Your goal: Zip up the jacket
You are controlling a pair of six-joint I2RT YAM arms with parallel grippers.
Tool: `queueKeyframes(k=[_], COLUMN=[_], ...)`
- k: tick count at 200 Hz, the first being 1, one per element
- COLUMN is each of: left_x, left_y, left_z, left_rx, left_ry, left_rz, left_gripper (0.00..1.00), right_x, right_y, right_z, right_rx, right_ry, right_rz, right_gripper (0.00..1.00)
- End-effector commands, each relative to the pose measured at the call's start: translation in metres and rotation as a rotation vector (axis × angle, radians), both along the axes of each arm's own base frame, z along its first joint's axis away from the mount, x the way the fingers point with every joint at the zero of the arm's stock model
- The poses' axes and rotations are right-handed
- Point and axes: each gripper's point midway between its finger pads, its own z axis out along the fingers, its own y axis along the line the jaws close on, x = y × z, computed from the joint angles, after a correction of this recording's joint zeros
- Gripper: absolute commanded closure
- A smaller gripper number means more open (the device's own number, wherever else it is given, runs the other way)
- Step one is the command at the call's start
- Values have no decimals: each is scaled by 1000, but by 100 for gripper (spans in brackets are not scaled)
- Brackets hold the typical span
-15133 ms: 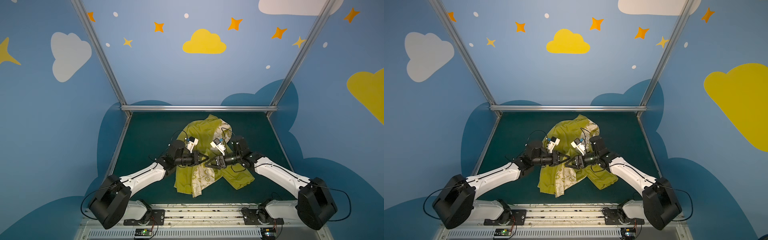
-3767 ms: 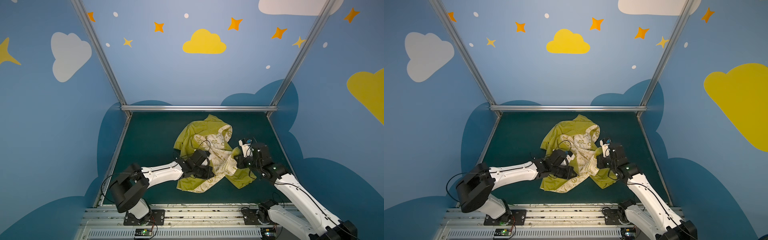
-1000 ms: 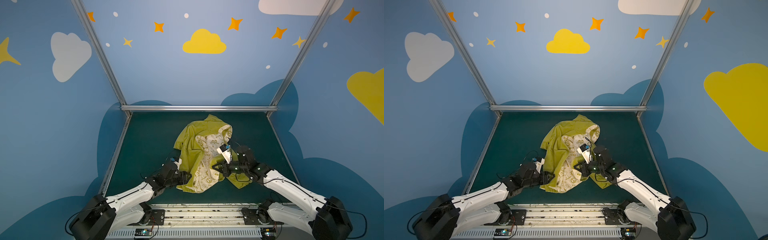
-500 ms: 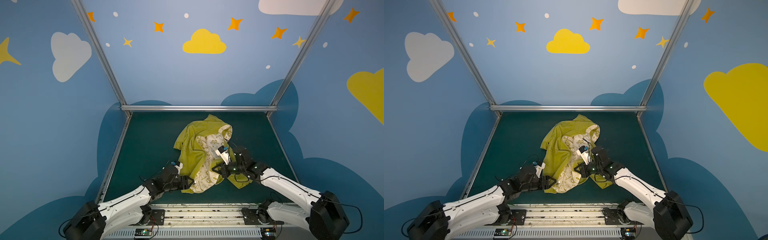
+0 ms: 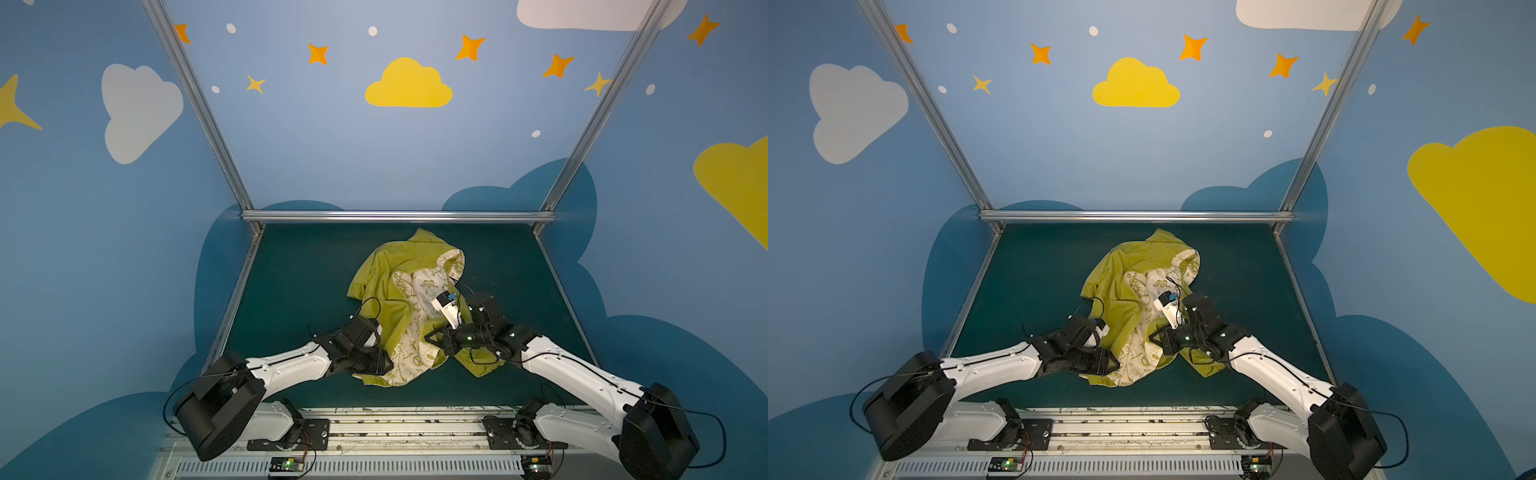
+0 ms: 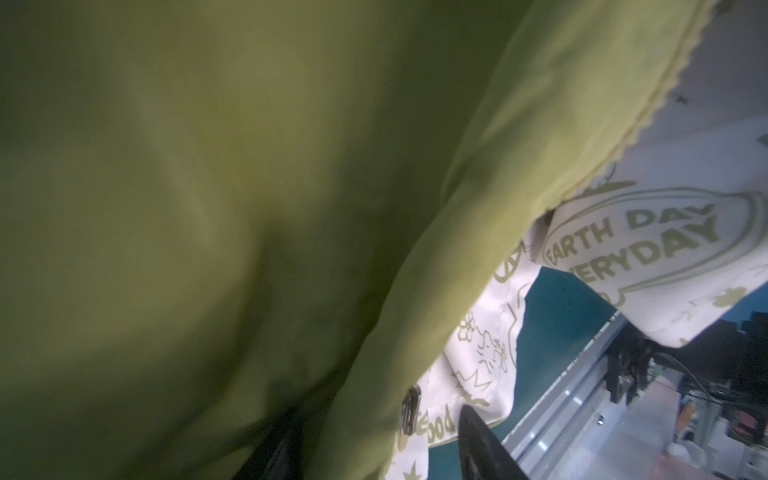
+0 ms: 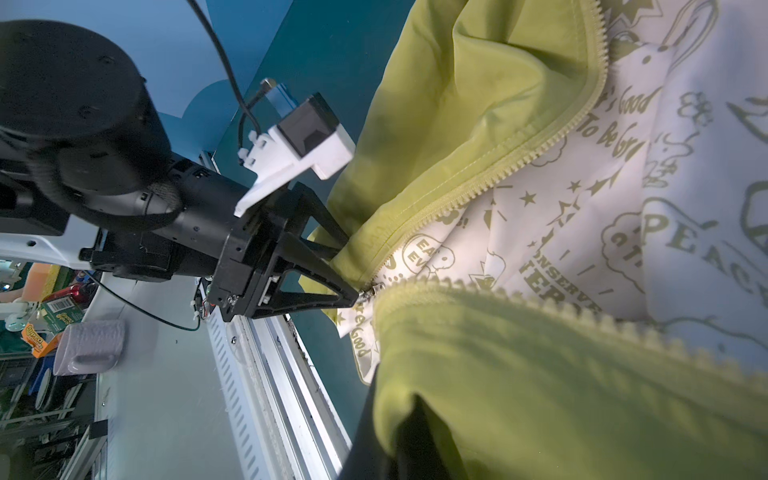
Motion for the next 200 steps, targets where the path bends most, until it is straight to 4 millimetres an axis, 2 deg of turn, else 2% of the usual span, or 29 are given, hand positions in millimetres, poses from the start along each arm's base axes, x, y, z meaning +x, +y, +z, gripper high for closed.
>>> queueKeyframes(k=[1,10,45,77,90,100,134,150,174,177,200], left_x=[-11,-12,-14,-18,-18,-17,-16,-15,-11,-10,1], left_y=[-6,-9,-17,-20,-20,-18,-20,-24,-25,-25,-30], left_z=[-4,-2,12,8,5,1,-11,-11,-6,-5,20], left_rx=[-33,-59,-191,-233,-232,-204,-186,-203,-224,-229,-362], left_ry=[42,40,16,36,43,56,83,90,71,69,6], left_rz=[-69,-70,-59,-61,-54,-50,-38,-42,-26,-23,10], left_gripper=[46,48,68,81,75,65,60,77,90,91,97], right_x=[3,2,4,4,3,3,3,2,3,6,7], right_y=[1,1,1,3,2,2,1,0,0,3,6], right_z=[13,12,10,10,8,7,7,7,7,16,22], right_rx=[10,5,-3,4,0,-4,-9,-13,-15,0,27], right_ry=[-32,-31,-28,-20,-12,-11,-15,-11,-13,-32,-29], right_rz=[-4,-4,-7,-3,-2,-2,-5,-7,-9,-10,-5], right_gripper=[100,100,100,100,100,100,100,100,100,100,100])
